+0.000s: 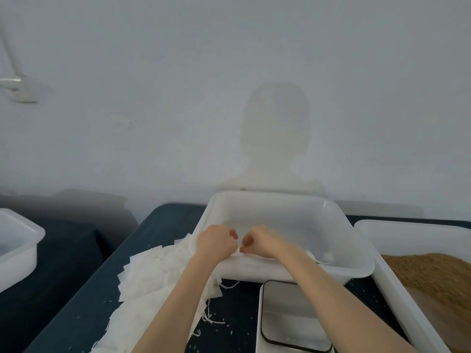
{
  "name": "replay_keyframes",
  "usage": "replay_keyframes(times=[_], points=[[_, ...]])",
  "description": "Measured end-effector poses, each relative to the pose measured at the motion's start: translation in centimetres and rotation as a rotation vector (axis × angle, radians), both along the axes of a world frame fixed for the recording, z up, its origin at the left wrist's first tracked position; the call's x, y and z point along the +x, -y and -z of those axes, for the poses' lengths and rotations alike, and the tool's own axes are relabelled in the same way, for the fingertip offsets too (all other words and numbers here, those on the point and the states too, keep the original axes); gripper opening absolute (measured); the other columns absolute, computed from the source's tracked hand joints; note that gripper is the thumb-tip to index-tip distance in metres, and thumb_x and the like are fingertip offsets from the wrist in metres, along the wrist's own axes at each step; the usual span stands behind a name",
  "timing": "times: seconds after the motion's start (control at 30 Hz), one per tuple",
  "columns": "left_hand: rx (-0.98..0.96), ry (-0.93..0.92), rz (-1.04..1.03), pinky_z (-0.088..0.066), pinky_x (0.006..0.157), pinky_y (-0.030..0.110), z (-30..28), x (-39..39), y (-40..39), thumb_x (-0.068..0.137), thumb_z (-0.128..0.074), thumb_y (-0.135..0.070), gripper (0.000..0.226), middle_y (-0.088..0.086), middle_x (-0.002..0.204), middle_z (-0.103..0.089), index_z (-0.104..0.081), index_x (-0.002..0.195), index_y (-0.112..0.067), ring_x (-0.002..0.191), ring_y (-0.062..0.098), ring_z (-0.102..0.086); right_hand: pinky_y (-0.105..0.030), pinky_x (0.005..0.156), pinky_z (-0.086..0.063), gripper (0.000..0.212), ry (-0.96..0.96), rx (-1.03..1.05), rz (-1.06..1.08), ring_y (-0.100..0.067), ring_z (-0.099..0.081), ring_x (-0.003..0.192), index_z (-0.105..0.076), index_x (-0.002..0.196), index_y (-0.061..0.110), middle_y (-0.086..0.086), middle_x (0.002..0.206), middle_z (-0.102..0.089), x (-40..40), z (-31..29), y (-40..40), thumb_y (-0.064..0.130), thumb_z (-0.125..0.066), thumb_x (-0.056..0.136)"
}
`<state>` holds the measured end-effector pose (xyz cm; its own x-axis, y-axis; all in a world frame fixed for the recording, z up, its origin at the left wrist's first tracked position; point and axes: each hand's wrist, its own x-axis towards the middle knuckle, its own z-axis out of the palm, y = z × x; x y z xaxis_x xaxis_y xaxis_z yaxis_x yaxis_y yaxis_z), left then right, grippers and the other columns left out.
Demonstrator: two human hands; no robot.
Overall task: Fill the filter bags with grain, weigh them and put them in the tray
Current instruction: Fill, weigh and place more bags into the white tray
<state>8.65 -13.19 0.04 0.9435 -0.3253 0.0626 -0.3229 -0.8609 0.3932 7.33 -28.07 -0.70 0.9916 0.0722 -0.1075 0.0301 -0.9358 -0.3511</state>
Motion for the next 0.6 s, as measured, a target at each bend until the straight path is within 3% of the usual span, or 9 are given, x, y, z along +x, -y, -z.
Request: replay_keyframes(times=[0.13, 0.27, 0.4, 0.6], points=[[-0.238, 0.103, -0.025, -0.047, 0.081, 0.025, -0.3, -2.4, -2.7, 0.09, -0.05, -0.019, 0.026, -0.018, 0.105, -0.066, -0.067, 0.103, -0.033, 0.097, 0.006, -0.059, -0.025, 0.095, -0.042, 0.026, 0.079, 0.055, -0.05, -0.015, -0.058, 0.115, -0.07, 0.115, 0.023, 0.004, 0.122, -0.067, -2.2, -1.0, 0.0, 0.026, -0.059, 0.092], [-0.341, 0.169, -0.049, -0.043, 0.072, 0.017, 0.8, -5.5, -6.3, 0.091, -0.054, -0.018, 0.025, -0.026, 0.086, -0.062, -0.061, 0.088, -0.041, 0.087, 0.0, -0.058, -0.021, 0.094, -0.038, 0.023, 0.335, 0.133, -0.078, -0.011, -0.057, 0.111, -0.071, 0.11, 0.024, 0.007, 0.116, -0.068, -5.5, -1.3, -1.8, 0.022, -0.056, 0.094], [-0.048, 0.231, -0.053, -0.04, 0.085, 0.018, 3.0, -8.1, -9.2, 0.094, -0.055, -0.03, 0.02, -0.021, 0.112, -0.059, -0.06, 0.111, -0.04, 0.105, 0.003, -0.051, -0.025, 0.089, -0.047, 0.021, 0.355, 0.201, -0.146, -0.005, -0.061, 0.095, -0.073, 0.102, 0.029, 0.013, 0.105, -0.07, -9.5, -0.6, -5.4, 0.024, -0.054, 0.094], [0.23, 0.227, 0.003, -0.031, 0.1, 0.025, 7.5, -11.4, -12.2, 0.091, -0.053, -0.038, 0.046, -0.016, 0.137, -0.044, -0.045, 0.136, -0.034, 0.125, 0.01, -0.04, -0.024, 0.086, -0.05, 0.023, 0.298, 0.198, -0.169, -0.003, -0.061, 0.094, -0.071, 0.106, 0.032, 0.015, 0.107, -0.068, -13.2, 2.8, -9.8, 0.027, -0.05, 0.095]])
